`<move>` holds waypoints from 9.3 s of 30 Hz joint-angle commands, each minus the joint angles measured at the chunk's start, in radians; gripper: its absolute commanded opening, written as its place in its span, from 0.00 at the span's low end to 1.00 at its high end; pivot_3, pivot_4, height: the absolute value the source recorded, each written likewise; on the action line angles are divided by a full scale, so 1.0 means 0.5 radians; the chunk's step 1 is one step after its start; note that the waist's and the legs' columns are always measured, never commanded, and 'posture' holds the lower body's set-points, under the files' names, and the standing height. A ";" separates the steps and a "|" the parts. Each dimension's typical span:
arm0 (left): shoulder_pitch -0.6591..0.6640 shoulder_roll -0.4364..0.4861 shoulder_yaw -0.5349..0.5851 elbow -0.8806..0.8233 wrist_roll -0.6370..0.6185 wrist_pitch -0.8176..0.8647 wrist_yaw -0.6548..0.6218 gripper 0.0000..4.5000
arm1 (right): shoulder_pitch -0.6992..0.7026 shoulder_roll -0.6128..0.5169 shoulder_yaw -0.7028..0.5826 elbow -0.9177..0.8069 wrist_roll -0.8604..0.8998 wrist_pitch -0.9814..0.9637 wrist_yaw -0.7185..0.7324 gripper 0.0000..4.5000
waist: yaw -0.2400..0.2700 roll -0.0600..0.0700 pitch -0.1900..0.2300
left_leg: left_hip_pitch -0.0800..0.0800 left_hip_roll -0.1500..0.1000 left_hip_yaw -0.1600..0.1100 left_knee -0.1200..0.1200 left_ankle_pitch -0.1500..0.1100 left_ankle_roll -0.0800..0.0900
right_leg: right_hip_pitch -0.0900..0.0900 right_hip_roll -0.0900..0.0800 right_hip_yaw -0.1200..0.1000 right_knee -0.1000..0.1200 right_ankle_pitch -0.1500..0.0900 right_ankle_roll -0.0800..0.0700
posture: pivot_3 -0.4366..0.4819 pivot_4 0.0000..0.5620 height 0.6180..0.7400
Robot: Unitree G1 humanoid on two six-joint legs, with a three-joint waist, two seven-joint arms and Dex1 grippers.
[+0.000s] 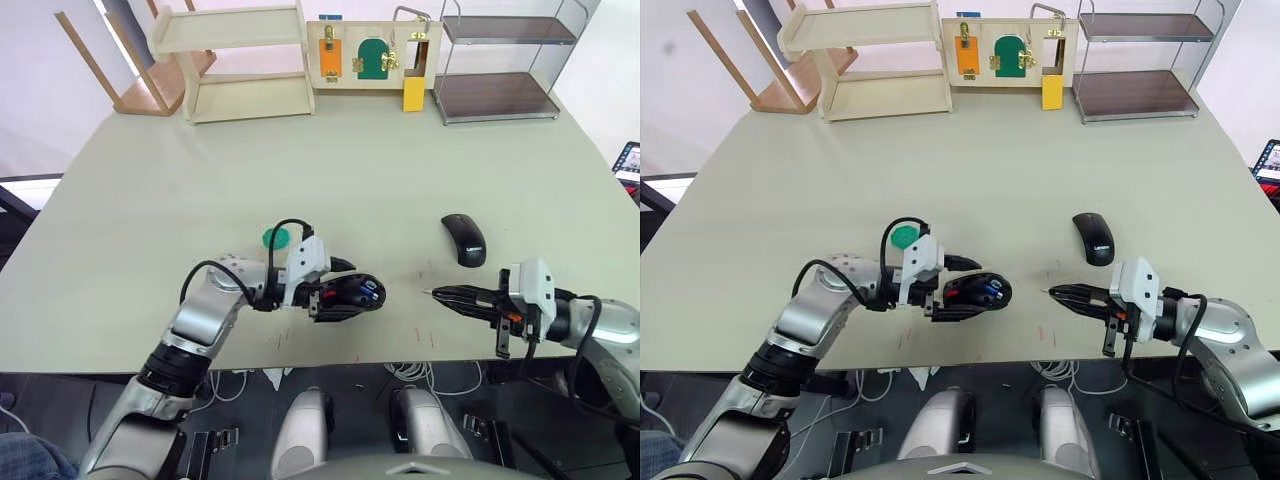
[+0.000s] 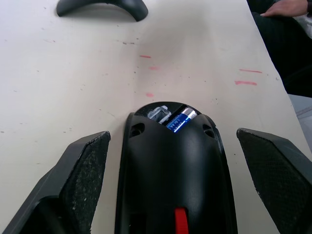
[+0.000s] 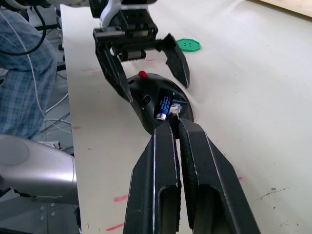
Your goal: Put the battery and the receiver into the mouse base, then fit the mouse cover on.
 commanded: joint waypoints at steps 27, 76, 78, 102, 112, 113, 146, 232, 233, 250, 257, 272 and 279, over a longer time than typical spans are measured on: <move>-0.152 -0.143 -0.070 0.386 0.164 -0.345 -0.134 0.66 | -0.162 -0.177 -0.161 -0.322 0.409 0.790 -0.190 0.00 | 0.018 0.000 -0.001 | 0.001 -0.001 0.000 0.002 0.000 0.000 | 0.001 -0.001 0.000 0.002 0.004 -0.006 | 0.48 0.27 1.00; -0.314 -0.151 -0.219 0.296 0.354 0.022 -0.130 0.66 | -2.800 0.362 1.438 1.487 2.094 2.892 -2.325 0.00 | -0.015 0.000 -0.001 | -0.006 0.000 0.000 0.000 0.000 0.001 | -0.007 -0.003 0.000 0.004 0.006 -0.008 | 0.48 0.27 1.00; -0.316 -0.144 -0.224 0.278 0.358 0.050 -0.126 0.66 | -2.788 0.385 1.416 1.506 2.116 2.892 -2.389 0.00 | -0.018 0.000 -0.001 | -0.006 0.000 0.000 0.000 0.000 0.001 | -0.007 -0.003 0.000 0.004 0.006 -0.008 | 0.48 0.27 1.00; -0.305 -0.108 -0.256 0.155 0.362 0.183 -0.100 0.66 | -2.691 0.481 1.344 1.590 2.316 2.892 -2.694 0.00 | -0.049 0.000 -0.001 | -0.006 0.000 -0.001 -0.002 0.000 0.001 | -0.008 -0.002 -0.001 0.003 0.005 -0.007 | 0.48 0.27 1.00; -0.289 -0.110 -0.253 0.133 0.356 0.203 -0.094 0.66 | -2.695 0.546 1.286 1.653 2.334 2.892 -2.739 0.00 | -0.054 0.000 -0.001 | -0.006 0.000 -0.001 -0.003 0.000 0.001 | -0.008 -0.002 -0.001 0.002 0.005 -0.007 | 0.48 0.27 1.00; -0.288 -0.110 -0.253 0.133 0.356 0.203 -0.095 0.66 | -2.695 0.549 1.285 1.655 2.334 2.892 -2.741 0.00 | -0.054 0.000 -0.001 | -0.006 0.001 -0.001 -0.003 0.000 0.001 | -0.008 -0.002 -0.001 0.002 0.005 -0.007 | 0.48 0.27 1.00; -0.284 -0.102 -0.264 0.125 0.344 0.205 -0.115 0.66 | -2.601 0.518 1.305 1.468 2.197 2.892 -2.688 0.00 | -0.057 0.000 -0.001 | -0.008 0.000 -0.001 -0.004 -0.001 0.002 | -0.008 -0.003 -0.001 -0.002 0.005 -0.007 | 0.48 0.27 1.00; -0.336 -0.073 -0.327 0.155 0.349 0.218 -0.166 0.66 | -0.871 0.036 0.300 -0.111 0.484 1.130 -0.829 0.01 | -0.018 0.001 -0.001 | -0.016 0.000 -0.002 -0.009 -0.003 0.006 | -0.011 -0.001 -0.003 -0.018 0.001 0.001 | 0.48 0.27 1.00; -0.332 -0.071 -0.326 0.151 0.349 0.220 -0.164 0.66 | -0.837 0.076 0.285 -0.108 0.499 1.078 -0.758 0.01 | -0.018 0.001 -0.001 | -0.015 0.000 -0.002 -0.009 -0.003 0.006 | -0.011 -0.001 -0.002 -0.017 0.001 0.001 | 0.48 0.27 1.00; -0.322 -0.061 -0.329 0.145 0.356 0.224 -0.155 0.66 | -0.571 0.448 0.350 0.298 -0.038 0.399 -0.394 0.01 | -0.009 -0.001 -0.001 | -0.003 0.001 0.002 -0.003 -0.003 0.005 | -0.007 0.003 0.003 0.000 -0.002 -0.002 | 0.48 0.27 1.00; -0.322 -0.058 -0.333 0.156 0.365 0.215 -0.154 0.66 | -0.570 0.528 0.386 0.333 -0.125 0.417 -0.369 0.01 | -0.009 -0.001 -0.001 | -0.003 0.001 0.003 -0.002 -0.003 0.005 | -0.007 0.003 0.004 0.001 -0.001 -0.002 | 0.48 0.27 1.00; -0.323 -0.036 -0.338 0.146 0.369 0.218 -0.164 0.66 | -0.553 0.630 0.415 0.365 -0.209 0.478 -0.359 0.01 | -0.010 0.000 -0.001 | -0.002 0.001 0.002 -0.002 -0.003 0.005 | -0.007 0.003 0.004 0.003 0.000 -0.001 | 0.48 0.27 1.00; -0.322 -0.032 -0.340 0.144 0.366 0.217 -0.173 0.66 | -0.523 0.636 0.420 0.348 -0.228 0.510 -0.355 0.01 | -0.010 0.000 -0.001 | -0.002 0.001 0.002 -0.001 -0.003 0.005 | -0.007 0.003 0.004 0.003 0.000 -0.001 | 0.48 0.27 1.00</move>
